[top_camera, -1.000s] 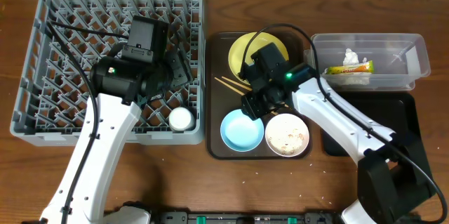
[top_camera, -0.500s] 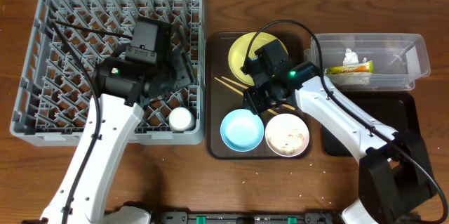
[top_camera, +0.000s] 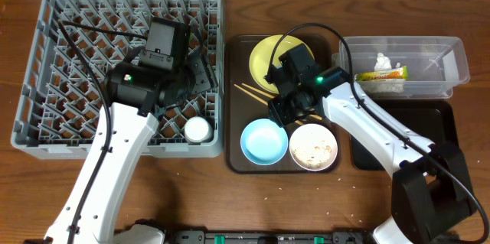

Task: Sort waste into correct bins and load items into the dishwasher
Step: 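Move the right gripper down to the pink bowl with scraps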

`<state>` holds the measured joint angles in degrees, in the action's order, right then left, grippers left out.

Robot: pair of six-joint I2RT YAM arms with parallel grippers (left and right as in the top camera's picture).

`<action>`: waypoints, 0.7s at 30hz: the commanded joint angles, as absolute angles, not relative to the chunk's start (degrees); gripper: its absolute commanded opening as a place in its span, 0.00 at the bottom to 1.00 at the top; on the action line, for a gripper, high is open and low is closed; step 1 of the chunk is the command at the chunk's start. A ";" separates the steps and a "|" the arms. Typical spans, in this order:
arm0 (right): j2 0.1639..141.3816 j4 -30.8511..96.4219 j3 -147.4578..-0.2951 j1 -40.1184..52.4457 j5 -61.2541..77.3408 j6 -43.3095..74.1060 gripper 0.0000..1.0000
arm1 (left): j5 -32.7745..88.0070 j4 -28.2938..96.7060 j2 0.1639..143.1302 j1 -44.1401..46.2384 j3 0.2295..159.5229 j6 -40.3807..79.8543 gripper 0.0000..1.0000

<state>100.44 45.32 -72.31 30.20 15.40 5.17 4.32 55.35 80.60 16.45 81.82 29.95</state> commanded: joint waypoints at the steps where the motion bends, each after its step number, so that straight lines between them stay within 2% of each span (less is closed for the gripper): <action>1: 99.92 45.21 -73.65 28.86 15.05 5.61 0.41 | 3.86 55.70 81.34 16.75 81.56 29.21 0.70; 4: 98.37 45.74 -75.09 27.00 15.29 6.20 0.41 | 3.84 55.37 81.34 17.91 81.54 29.21 0.70; 14: 89.38 45.84 -87.77 17.45 15.38 7.68 0.60 | 5.21 51.31 82.43 25.26 81.84 26.13 0.70; 18: 86.83 45.91 -91.05 14.37 15.27 8.12 0.61 | 11.14 51.33 86.41 26.46 84.73 23.24 0.70; 21: 85.97 47.16 -91.13 13.74 15.27 8.12 0.61 | 10.87 51.53 89.36 26.96 86.02 22.44 0.68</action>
